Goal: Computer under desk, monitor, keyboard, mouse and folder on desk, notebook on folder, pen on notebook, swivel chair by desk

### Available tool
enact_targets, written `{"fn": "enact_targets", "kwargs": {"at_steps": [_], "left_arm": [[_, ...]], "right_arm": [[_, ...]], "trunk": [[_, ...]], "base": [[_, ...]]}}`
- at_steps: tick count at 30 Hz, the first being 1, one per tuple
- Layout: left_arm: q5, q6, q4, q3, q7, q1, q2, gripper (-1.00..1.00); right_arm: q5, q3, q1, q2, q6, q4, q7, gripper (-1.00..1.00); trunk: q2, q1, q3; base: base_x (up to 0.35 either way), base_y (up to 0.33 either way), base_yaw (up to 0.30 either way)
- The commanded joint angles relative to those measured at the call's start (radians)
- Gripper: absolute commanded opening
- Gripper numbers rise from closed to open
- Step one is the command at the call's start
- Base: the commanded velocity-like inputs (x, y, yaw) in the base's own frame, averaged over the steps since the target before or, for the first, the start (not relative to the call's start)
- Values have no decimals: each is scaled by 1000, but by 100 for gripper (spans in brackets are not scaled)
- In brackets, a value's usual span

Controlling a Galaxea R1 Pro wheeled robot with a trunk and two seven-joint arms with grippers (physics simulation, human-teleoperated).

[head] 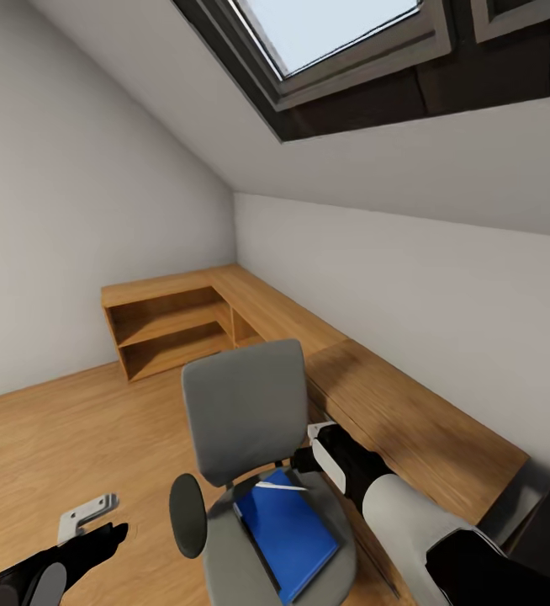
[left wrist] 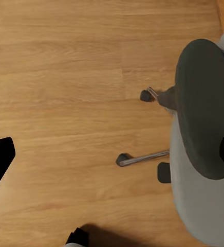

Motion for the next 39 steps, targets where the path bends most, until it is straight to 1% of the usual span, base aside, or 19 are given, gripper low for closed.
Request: {"fn": "enact_targets", "kwargs": {"at_steps": [1, 4, 6, 23, 36, 39], "left_arm": [[11, 3, -1, 2, 9, -1, 7, 100], [11, 3, -1, 7, 9, -1, 13, 100], [11, 3, -1, 27, 9, -1, 19, 100], [10, 5, -1, 38, 10, -1, 19, 100], [9, 5, -1, 41, 12, -1, 20, 100], [10, 5, -1, 56, 12, 0, 19, 100]], "right_arm": [[-11, 6, -1, 0, 2, -3, -9, 100], [-11, 7, -1, 0, 2, -4, -9, 100], [-9, 9, -1, 0, 2, -4, -9, 100], [-5, 9, -1, 0, 4, -4, -9, 100], [-5, 12, -1, 0, 3, -4, -9, 100], [-5, 14, -1, 0, 2, -4, -9, 100]], "trunk": [[-9, 4, -5], [-30, 16, -14], [-44, 23, -20], [-163, 89, -73], [-254, 138, -97], [-275, 150, -102]], "base": [[0, 0, 0], [0, 0, 0], [0, 0, 0], [0, 0, 0], [0, 0, -52], [0, 0, -33]]}}
